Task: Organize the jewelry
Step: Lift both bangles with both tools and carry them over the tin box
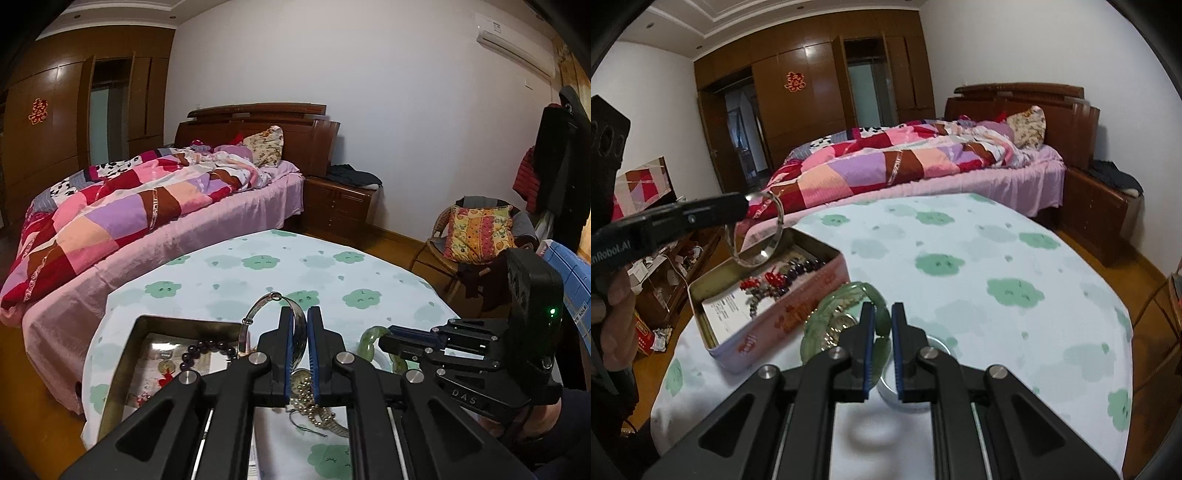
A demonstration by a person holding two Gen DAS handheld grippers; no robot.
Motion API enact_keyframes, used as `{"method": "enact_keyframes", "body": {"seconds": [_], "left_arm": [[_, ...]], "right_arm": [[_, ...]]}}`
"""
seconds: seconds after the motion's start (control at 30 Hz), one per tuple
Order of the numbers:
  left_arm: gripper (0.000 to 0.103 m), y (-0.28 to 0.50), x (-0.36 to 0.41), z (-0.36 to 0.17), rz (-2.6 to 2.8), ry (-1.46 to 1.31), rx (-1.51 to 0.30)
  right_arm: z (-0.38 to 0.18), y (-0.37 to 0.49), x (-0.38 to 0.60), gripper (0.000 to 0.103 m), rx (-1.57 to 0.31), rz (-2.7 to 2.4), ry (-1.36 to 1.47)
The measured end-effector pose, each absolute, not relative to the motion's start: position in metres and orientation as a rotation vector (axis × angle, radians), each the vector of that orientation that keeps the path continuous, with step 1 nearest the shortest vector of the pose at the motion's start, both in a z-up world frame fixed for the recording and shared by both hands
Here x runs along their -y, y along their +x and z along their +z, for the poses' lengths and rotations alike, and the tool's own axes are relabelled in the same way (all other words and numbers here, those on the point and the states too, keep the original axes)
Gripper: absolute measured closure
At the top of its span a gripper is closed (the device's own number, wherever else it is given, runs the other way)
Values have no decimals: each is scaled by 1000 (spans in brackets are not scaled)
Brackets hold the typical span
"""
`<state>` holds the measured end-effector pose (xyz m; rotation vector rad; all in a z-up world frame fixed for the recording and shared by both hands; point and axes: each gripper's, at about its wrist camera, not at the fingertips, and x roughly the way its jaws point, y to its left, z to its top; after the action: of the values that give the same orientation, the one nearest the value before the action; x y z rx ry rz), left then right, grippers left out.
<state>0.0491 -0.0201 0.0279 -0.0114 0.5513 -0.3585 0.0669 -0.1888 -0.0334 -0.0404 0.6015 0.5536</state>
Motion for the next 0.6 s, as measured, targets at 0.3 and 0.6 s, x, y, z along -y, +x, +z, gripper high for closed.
{"method": "enact_keyframes", "body": {"seconds": [0.3,0.6], "left_arm": [[97,47,-2,31,-305,-21,-546],[97,47,-37,30,-220,-35,-551]], "right_arm": [[-23,72,166,92,-584,587,-87],[-12,80,136,92,-562,635,-136]]}}
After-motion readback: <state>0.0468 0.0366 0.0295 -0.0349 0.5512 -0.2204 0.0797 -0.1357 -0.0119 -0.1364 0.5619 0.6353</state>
